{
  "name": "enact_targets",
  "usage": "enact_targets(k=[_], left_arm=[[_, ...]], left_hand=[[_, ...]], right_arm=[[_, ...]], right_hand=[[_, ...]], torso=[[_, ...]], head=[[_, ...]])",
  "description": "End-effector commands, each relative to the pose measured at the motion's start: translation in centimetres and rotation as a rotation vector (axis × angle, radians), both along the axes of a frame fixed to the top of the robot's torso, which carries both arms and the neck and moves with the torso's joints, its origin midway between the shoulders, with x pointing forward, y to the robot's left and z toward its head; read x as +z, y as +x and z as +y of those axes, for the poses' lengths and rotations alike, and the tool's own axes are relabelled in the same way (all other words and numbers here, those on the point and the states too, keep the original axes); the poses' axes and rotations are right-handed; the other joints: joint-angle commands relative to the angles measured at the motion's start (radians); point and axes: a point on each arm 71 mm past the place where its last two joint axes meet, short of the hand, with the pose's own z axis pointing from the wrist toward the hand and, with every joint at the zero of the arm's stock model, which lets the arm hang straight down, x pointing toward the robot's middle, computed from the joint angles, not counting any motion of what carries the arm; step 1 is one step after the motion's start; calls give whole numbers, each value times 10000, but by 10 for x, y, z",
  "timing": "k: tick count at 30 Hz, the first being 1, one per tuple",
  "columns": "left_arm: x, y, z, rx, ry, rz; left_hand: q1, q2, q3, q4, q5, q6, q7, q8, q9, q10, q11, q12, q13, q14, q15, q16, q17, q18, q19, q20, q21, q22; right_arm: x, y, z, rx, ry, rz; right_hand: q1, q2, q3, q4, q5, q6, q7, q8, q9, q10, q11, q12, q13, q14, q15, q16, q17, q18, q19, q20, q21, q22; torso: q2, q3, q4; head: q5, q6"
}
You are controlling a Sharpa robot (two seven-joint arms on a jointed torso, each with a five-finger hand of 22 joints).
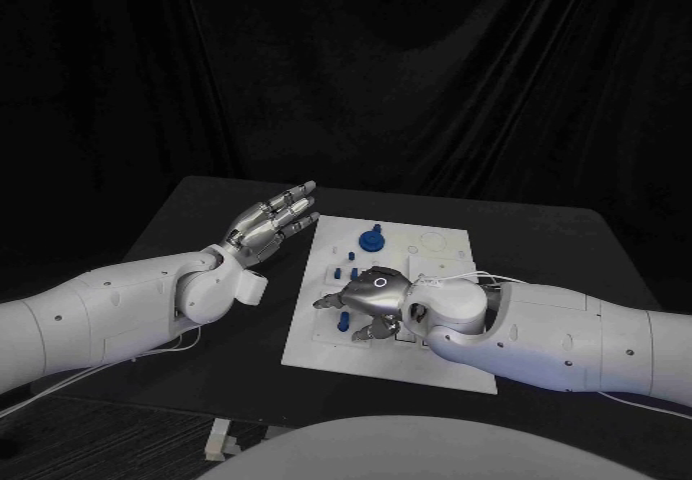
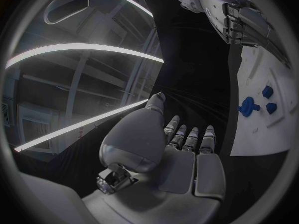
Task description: Assemble the parts on the task board
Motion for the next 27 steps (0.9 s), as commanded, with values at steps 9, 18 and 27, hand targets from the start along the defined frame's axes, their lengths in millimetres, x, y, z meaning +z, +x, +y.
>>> enact_targets(k=[9,18,27], left_arm=[[-1,-1,0,-84,-127,-9],[-1,-1,2,-30,-111,-17],[-1,-1,0,-38,-121,-38]], left_hand=[[118,13,71,-14,56,49,72,30,23,-44,13,-21,-8,-4,64,-65,-9,53,5,65,-42,13],[125,14,75,-21,64,56,79,33,24,-43,20,-10,-6,-4,68,-65,-9,52,5,68,-41,14],[137,5,76,-35,80,79,89,43,27,-40,31,7,-3,-4,73,-65,-9,51,7,76,-40,17]], right_arm=[[35,3,-27,-1,2522,-1519],[96,21,-84,-1621,3726,-1534],[103,36,-150,-4859,2358,1028]], right_hand=[[207,-172,-216,635,-195,18,-40,6,14,-145,-9,279,20,-22,29,200,128,0,20,10,148,316],[366,484,55,364,220,3150,860,687,374,1037,-251,1474,232,157,-40,601,400,-66,243,-59,695,421],[-356,777,-253,54,303,4760,974,1288,718,4373,-1231,11096,8745,646,-617,1845,1619,-169,493,-558,1708,583]], torso=[[-2,2,8],[-13,-2,-2],[5,-4,-18]], head=[[-119,-2],[-244,-2],[-393,-2]])
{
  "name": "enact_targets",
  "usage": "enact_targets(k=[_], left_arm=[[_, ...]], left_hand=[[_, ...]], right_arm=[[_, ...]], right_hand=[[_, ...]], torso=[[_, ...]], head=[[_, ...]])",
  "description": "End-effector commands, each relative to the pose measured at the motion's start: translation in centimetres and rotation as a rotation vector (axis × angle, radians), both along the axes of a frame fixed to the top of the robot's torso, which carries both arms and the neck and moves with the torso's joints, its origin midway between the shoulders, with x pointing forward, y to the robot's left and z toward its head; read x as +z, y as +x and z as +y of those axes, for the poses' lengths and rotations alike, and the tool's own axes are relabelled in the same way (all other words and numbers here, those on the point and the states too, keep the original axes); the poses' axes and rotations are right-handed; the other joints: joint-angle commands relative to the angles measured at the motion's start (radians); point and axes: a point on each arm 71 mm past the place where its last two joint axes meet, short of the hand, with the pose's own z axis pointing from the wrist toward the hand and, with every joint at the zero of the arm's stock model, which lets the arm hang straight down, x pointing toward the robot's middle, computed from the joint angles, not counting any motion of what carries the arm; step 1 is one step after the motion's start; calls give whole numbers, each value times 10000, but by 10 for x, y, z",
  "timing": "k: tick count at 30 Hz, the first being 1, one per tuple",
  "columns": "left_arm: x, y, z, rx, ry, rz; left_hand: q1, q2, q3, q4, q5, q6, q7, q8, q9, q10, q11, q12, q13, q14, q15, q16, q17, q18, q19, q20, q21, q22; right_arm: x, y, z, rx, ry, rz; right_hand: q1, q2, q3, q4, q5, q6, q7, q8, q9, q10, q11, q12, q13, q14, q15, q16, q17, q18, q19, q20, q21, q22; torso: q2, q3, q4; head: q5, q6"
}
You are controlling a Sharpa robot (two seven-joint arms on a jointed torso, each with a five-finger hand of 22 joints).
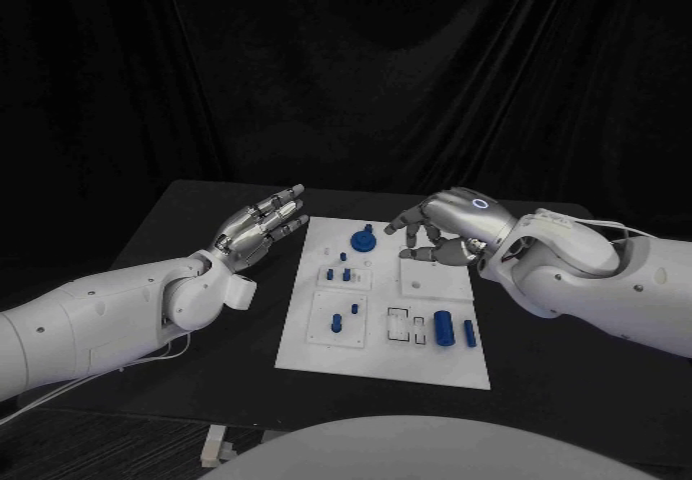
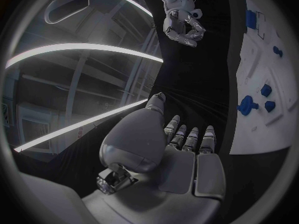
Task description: Assemble the parts on the task board
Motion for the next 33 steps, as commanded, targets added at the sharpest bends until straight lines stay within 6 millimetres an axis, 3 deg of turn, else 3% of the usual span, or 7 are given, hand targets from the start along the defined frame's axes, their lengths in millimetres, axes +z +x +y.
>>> enact_targets(k=[1,3,5,13,23,25,33], left_arm=[[1,0,-2,-55,-157,-93],[1,0,-2,-58,-164,-96],[1,0,-2,-61,-170,-96],[0,-1,-1,-53,-169,-84],[-1,-1,-1,-84,-193,-47],[-1,-2,-1,-92,-198,-41],[-3,-2,-1,-124,-215,-7]], left_hand=[[98,-35,48,-8,21,44,53,42,9,-39,31,7,-5,-4,73,-65,-16,51,7,77,-40,9],[98,-35,48,-8,21,44,53,42,9,-39,31,7,-5,-4,73,-65,-16,51,7,77,-40,9],[108,-38,51,-19,41,53,61,48,10,-36,40,14,-4,-4,79,-65,-16,51,8,84,-39,11],[117,-33,57,-28,53,54,67,51,10,-36,45,12,-5,-4,98,-65,-16,50,9,93,-39,12],[121,-28,61,-32,57,54,74,52,10,-37,49,9,-6,-4,114,-65,-16,48,8,102,-39,11],[121,-28,61,-32,57,54,74,52,10,-37,49,9,-6,-4,114,-65,-16,48,8,102,-39,11],[126,-21,67,-37,59,50,79,52,9,-38,53,7,-7,-3,128,-58,-13,46,8,111,-39,11]], right_arm=[[-16,6,-21,-1854,-587,2767],[-22,7,-30,-2350,-1087,3350],[-33,5,-45,-3081,-1955,4192],[-58,0,-63,-4306,-3673,5388],[-73,-3,-60,-4682,-4583,5679],[-75,-3,-59,-4714,-4748,5756],[-83,-4,-54,-4767,-4867,5844]], right_hand=[[-902,30,-374,365,-300,211,-4,106,124,1772,-99,5424,6557,548,-63,1611,1698,-241,256,-89,1141,659],[-1434,151,-509,603,-336,347,-56,227,248,2367,-62,6587,8208,833,-160,2538,2672,-285,483,-156,2028,797],[-3305,120,-854,774,-693,1416,-188,861,655,4567,-96,8178,11554,1452,-127,4437,4821,-633,993,-178,4526,1213],[-6134,-37,-217,814,-580,2598,-709,1515,1718,4599,-516,8197,11601,1669,-514,5168,5683,-901,1340,-552,7188,1583],[-7541,-739,-560,871,-1129,3555,-1108,2429,3175,4599,-849,8197,11601,1700,-865,5249,5772,-1028,1348,-848,8353,1740],[-7663,-330,-716,848,-1106,3480,-1116,2460,3387,4599,-861,8197,11601,1704,-884,5263,5788,-1035,1331,-872,8448,1747],[-7602,-171,-815,837,-1079,3403,-1131,2506,3720,4599,-879,8197,11601,1685,-899,5193,5695,-1043,1305,-890,8584,1755]], torso=[[13,-6,-6],[14,-10,1],[14,-18,2],[27,-12,3],[26,21,14],[29,26,11],[14,5,-2]], head=[[-39,-2],[-51,-2],[-50,-2],[-83,-2],[-108,-2],[-118,-2],[-107,-2]])
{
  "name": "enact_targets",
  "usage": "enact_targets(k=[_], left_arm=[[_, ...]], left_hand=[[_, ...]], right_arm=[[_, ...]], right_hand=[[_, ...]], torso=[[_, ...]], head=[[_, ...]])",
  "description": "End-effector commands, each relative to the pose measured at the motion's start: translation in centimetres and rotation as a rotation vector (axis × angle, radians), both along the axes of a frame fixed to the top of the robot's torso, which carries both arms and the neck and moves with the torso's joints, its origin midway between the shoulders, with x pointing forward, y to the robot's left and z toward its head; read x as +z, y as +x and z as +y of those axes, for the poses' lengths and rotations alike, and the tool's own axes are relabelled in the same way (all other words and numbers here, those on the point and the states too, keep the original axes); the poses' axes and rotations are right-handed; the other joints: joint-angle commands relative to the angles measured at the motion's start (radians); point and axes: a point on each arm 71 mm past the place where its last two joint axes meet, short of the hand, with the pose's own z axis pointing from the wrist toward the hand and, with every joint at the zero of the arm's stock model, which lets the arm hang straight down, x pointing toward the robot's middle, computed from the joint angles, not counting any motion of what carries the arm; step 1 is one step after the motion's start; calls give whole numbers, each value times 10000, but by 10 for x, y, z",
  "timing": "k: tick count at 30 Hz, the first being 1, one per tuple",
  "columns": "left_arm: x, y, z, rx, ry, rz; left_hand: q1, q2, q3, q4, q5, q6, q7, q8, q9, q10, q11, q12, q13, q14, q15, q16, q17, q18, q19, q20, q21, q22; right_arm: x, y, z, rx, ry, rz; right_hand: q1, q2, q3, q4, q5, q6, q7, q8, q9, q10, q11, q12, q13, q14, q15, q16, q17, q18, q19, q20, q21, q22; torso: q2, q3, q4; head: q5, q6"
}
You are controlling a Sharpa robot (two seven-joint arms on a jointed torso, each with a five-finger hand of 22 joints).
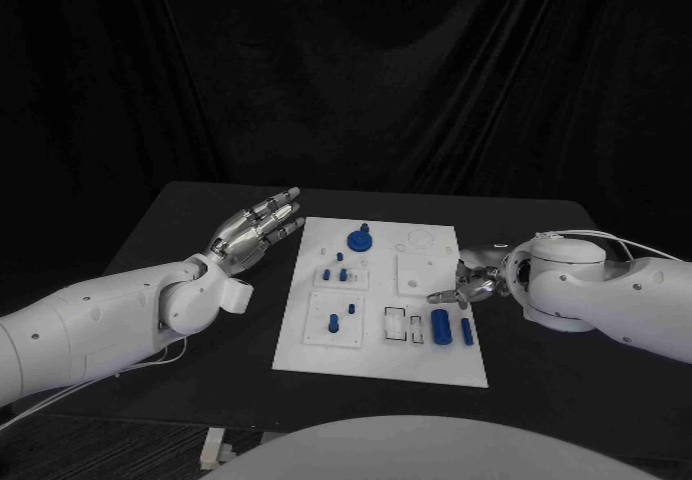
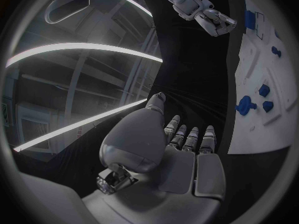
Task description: Assemble the parts on the task board
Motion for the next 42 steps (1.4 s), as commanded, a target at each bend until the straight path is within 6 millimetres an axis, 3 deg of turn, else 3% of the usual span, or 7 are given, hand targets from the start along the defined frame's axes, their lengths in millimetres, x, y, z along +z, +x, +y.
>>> enact_targets(k=[1,6,13,19,34,37,42], left_arm=[[0,-1,-2,-112,-208,-65],[-2,-2,-3,-131,-216,-23],[-6,-4,-2,-135,-214,70],[-10,-6,-2,-144,-217,168],[-13,-10,-4,-248,-280,287],[-13,-10,-4,-243,-275,295],[-14,-11,-4,-262,-278,314]], left_hand=[[86,18,40,-10,60,14,43,52,11,-38,53,7,-8,-2,55,-58,-6,46,-27,75,-39,12],[90,25,45,-14,59,3,46,49,9,-40,57,-2,-9,-2,66,-56,-5,44,-28,82,-40,10],[94,31,51,-19,60,-2,50,49,8,-42,61,-2,-10,-1,75,-49,-3,42,-27,89,-39,12],[98,37,57,-23,61,-9,54,47,7,-44,64,-9,-11,0,86,-44,-1,40,-26,97,-38,14],[106,53,71,-33,65,-16,62,46,6,-48,73,-14,-12,2,102,-37,1,37,-25,114,-37,16],[108,67,83,-39,77,-25,77,44,5,-51,89,-15,-13,3,116,-32,3,36,-23,130,-35,21],[109,72,87,-41,85,-11,85,49,7,-51,94,-14,-12,3,120,-29,4,35,-24,136,-36,19]], right_arm=[[-4,-1,-1,-222,-467,121],[-8,-2,2,-218,-434,142],[-17,-6,3,-248,-610,423],[-25,-8,6,-239,-631,575],[-41,-13,12,-53,-921,1155],[-43,-13,13,-46,-909,1214],[-46,-13,14,-109,-845,1389]], right_hand=[[-207,201,-141,-15,-43,113,-55,212,607,1046,-126,101,2629,928,-127,26,2048,-176,170,-136,366,1761],[155,258,-107,-34,204,14,-83,335,1105,1046,-154,101,2629,919,-144,-9,1998,-177,125,-151,458,1758],[278,296,-112,-42,267,-182,-74,300,1334,1046,-160,101,2629,903,-122,-69,1920,-168,84,-138,445,1742],[539,346,-99,-62,444,-504,-21,119,1533,1046,-134,101,2629,879,-52,-161,1799,-133,0,-87,282,1686],[817,287,-181,-81,876,-1124,203,-490,1678,1046,14,101,2629,839,85,-321,1585,-74,-106,40,13,1599],[1355,291,-94,-210,1617,-1304,270,-704,1728,1046,74,101,2629,833,133,-342,1551,-64,-123,86,-28,1586],[1728,391,-74,-276,2370,-1559,366,-961,1830,1046,165,101,2629,827,205,-367,1509,-55,-139,155,-81,1571]], torso=[[-11,-13,-10],[-23,-24,14],[-17,-19,1],[-21,-17,27],[-16,-22,-6],[-16,-21,7],[-15,-10,15]], head=[[23,-2],[-13,-2],[8,-2],[-21,-2],[33,-2],[8,-2],[10,-2]])
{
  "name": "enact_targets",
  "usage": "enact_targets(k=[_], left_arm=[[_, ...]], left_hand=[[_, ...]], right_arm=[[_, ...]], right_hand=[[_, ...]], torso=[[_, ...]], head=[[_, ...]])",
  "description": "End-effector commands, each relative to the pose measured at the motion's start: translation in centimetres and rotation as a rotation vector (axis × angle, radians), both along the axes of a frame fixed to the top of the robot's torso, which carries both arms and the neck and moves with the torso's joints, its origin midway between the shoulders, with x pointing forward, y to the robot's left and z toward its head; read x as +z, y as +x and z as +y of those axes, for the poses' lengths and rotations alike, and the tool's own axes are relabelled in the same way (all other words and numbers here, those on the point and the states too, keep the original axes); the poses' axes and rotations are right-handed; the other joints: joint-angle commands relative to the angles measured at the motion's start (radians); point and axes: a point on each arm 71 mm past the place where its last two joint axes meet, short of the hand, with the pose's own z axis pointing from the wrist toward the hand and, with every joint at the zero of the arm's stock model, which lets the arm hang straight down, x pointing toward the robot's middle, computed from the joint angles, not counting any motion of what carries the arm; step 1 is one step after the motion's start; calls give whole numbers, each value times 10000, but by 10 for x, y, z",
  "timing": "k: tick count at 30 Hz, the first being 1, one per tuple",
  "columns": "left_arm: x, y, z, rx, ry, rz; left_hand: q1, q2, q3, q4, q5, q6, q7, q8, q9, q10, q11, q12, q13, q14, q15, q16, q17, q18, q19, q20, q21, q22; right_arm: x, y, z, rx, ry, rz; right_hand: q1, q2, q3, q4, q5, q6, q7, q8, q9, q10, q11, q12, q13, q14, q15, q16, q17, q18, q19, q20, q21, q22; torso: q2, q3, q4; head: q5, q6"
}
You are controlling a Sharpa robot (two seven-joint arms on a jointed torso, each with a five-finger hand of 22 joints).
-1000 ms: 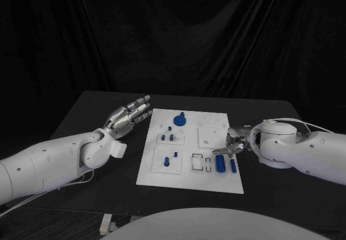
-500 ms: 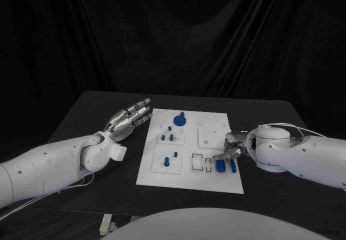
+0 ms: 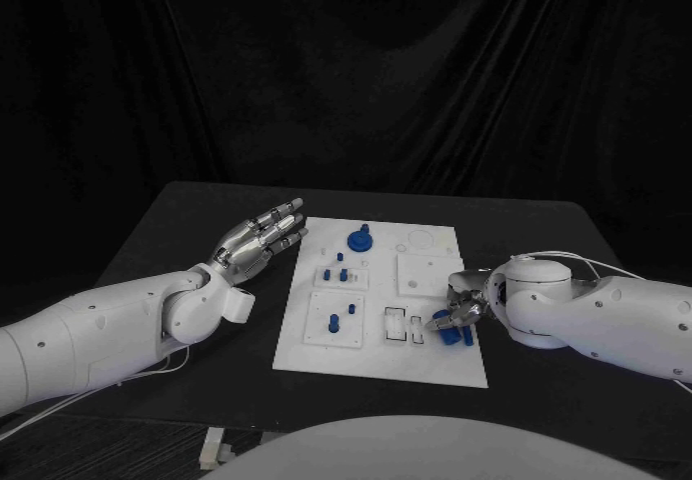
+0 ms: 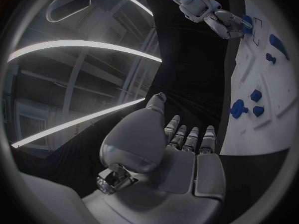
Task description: Assemble the parts on the task board
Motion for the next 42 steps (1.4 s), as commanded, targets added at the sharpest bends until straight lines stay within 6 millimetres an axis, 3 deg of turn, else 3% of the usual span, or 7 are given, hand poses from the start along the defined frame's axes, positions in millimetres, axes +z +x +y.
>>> enact_targets(k=[1,3,9,14,35,40,42], left_arm=[[1,-1,-2,-106,-176,-28],[1,-1,-2,-111,-176,-23],[0,-1,-2,-109,-168,-16],[0,-1,-2,-95,-149,-7],[-1,-1,-5,-143,-131,27],[-1,-1,-6,-159,-139,31],[-1,-1,-6,-167,-143,33]], left_hand=[[69,32,60,-14,43,-11,85,49,9,-15,58,-14,-13,3,48,-29,-3,36,-23,64,-36,12],[69,32,60,-14,43,-11,85,49,9,-15,58,-14,-13,3,48,-29,-3,36,-23,64,-36,12],[69,32,60,-14,43,-11,85,49,9,-15,58,-14,-13,3,48,-29,-3,36,-23,64,-36,12],[70,43,70,-18,64,0,105,54,11,-15,70,-5,-11,4,55,-27,-3,36,-21,75,-35,15],[76,53,82,-29,91,20,114,63,14,-15,76,1,-10,6,62,-17,1,37,-19,87,-32,20],[78,56,88,-35,100,17,116,63,14,-15,77,3,-10,6,66,-17,1,38,-19,93,-32,21],[78,56,88,-35,100,17,116,63,14,-15,77,3,-10,6,66,-17,1,38,-19,93,-32,21]], right_arm=[[-4,-2,-1,-158,-127,342],[-5,-3,-1,-257,26,456],[-5,-5,0,-768,878,695],[-1,-8,0,-1399,1888,744],[29,1,19,-3213,4363,1694],[22,1,26,-3168,4158,2071],[18,1,28,-3162,4099,2178]], right_hand=[[308,55,45,-195,755,-121,33,-118,110,1064,83,34,2632,841,88,-49,1498,-51,-6,88,-94,1557],[529,70,113,-355,1235,-177,37,-155,175,1064,90,34,2632,840,88,-51,1492,-46,-12,94,-114,1551],[1390,125,748,-1068,4090,-292,-27,-167,529,1064,34,34,2632,848,39,-13,1529,-34,-23,62,-151,1544],[1429,86,1201,-1361,5154,-275,-66,-81,832,1064,-5,34,2632,855,18,16,1557,-33,-20,34,-165,1541],[763,215,1579,-1211,5375,-359,-66,71,1250,1064,-13,34,2632,838,6,-33,1475,3,-75,20,-351,1489],[237,276,1501,-945,3882,-526,7,4,1357,1064,55,34,2632,808,63,-125,1349,40,-156,66,-585,1425],[211,279,1501,-938,3764,-532,13,-4,1369,1064,61,34,2632,808,66,-127,1346,43,-159,72,-594,1423]], torso=[[4,14,10],[6,14,5],[5,13,-8],[4,7,11],[4,1,2],[11,2,31],[20,5,18]], head=[[-5,-2],[1,-2],[35,-2],[53,-2],[43,-2],[21,-2],[36,-2]])
